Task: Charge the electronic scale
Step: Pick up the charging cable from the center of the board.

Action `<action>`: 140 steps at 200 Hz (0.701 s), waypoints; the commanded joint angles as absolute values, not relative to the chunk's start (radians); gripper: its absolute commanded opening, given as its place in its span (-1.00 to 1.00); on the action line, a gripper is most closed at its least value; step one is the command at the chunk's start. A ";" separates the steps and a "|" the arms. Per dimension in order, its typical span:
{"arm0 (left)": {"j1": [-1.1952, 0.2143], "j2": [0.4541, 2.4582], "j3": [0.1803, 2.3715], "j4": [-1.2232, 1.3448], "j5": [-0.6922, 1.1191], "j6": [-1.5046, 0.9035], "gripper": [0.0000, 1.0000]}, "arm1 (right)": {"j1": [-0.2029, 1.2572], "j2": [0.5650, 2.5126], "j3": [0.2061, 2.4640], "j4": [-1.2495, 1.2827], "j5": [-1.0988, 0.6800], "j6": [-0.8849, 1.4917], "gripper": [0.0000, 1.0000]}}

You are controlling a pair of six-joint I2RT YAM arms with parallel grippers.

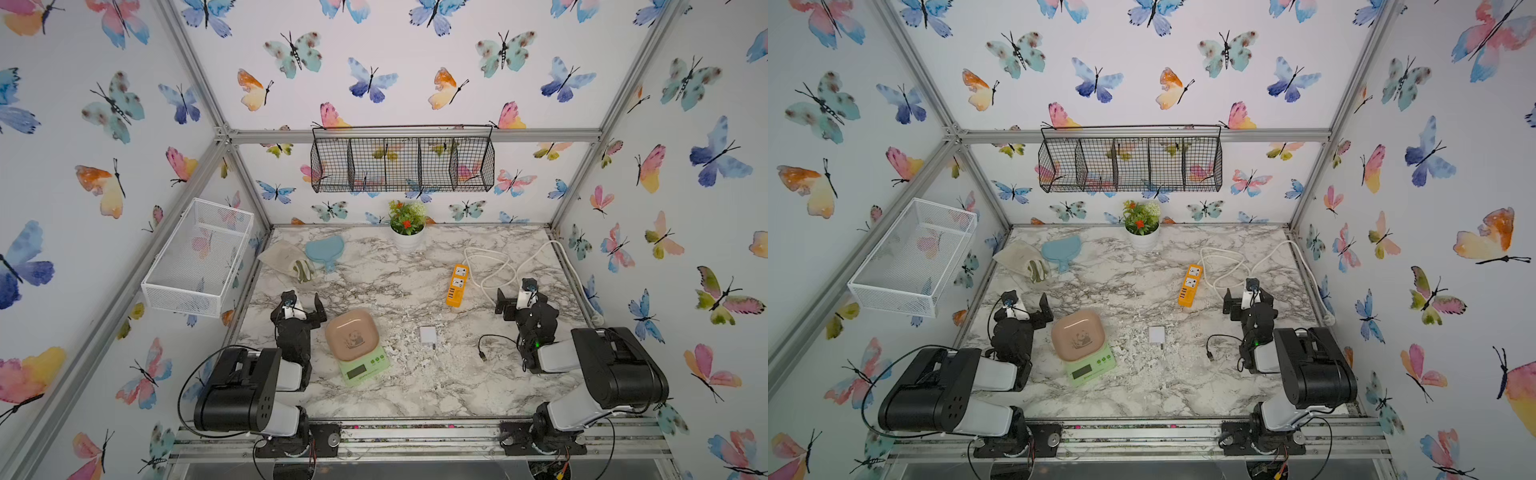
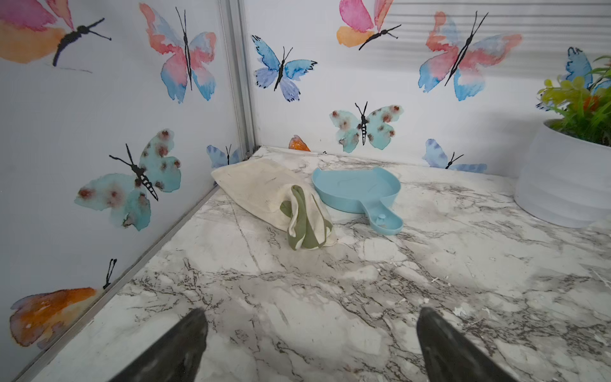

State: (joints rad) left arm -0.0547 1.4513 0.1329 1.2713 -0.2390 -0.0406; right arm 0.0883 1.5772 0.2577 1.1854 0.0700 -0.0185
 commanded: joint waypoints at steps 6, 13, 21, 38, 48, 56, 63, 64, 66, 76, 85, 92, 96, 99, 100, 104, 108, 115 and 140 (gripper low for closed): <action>-0.058 1.456 0.145 1.282 -0.238 -0.028 0.97 | 0.083 1.583 0.273 1.173 0.058 -0.006 0.96; -0.059 1.456 0.144 1.281 -0.238 -0.028 0.97 | 0.083 1.583 0.272 1.172 0.058 -0.006 0.97; -0.060 1.456 0.146 1.282 -0.238 -0.028 0.97 | 0.083 1.583 0.272 1.172 0.057 -0.007 0.96; -0.058 1.456 0.146 1.281 -0.238 -0.028 0.97 | 0.083 1.587 0.279 1.163 0.055 -0.006 0.96; -0.059 1.457 0.146 1.281 -0.236 -0.028 0.97 | 0.083 1.588 0.281 1.163 0.055 -0.005 0.97; -0.059 1.459 0.146 1.281 -0.237 -0.028 0.97 | 0.084 1.585 0.281 1.160 0.055 -0.005 0.97; -0.059 1.457 0.146 1.281 -0.237 -0.029 0.97 | 0.083 1.586 0.279 1.162 0.054 -0.005 0.96; -0.060 1.456 0.146 1.281 -0.237 -0.028 0.97 | 0.083 1.585 0.279 1.162 0.054 -0.005 0.96; -0.060 1.458 0.146 1.282 -0.238 -0.029 0.97 | 0.083 1.586 0.279 1.162 0.054 -0.005 0.96; -0.059 1.457 0.146 1.281 -0.241 -0.033 0.97 | 0.082 1.585 0.279 1.164 0.055 -0.005 0.97; -0.060 1.457 0.146 1.282 -0.241 -0.032 0.97 | 0.082 1.585 0.277 1.164 0.055 -0.005 0.97; -0.059 1.457 0.146 1.282 -0.241 -0.031 0.97 | 0.082 1.583 0.276 1.166 0.055 -0.005 0.97; -0.059 1.457 0.146 1.283 -0.241 -0.032 0.97 | 0.081 1.583 0.277 1.166 0.055 -0.005 0.97; -0.059 1.457 0.146 1.283 -0.241 -0.031 0.97 | 0.082 1.583 0.275 1.167 0.055 -0.005 0.97; -0.059 1.457 0.146 1.284 -0.241 -0.031 0.97 | 0.082 1.583 0.276 1.167 0.055 -0.005 0.96; -0.060 1.459 0.146 1.282 -0.241 -0.031 0.97 | 0.082 1.583 0.275 1.167 0.055 -0.006 0.96; -0.060 1.458 0.146 1.283 -0.240 -0.032 0.97 | 0.081 1.583 0.275 1.166 0.055 -0.006 0.97; -0.060 1.458 0.146 1.284 -0.241 -0.031 0.97 | 0.082 1.583 0.275 1.169 0.055 -0.006 0.96; -0.058 1.456 0.144 1.283 -0.241 -0.031 0.97 | 0.082 1.581 0.273 1.172 0.055 -0.006 0.97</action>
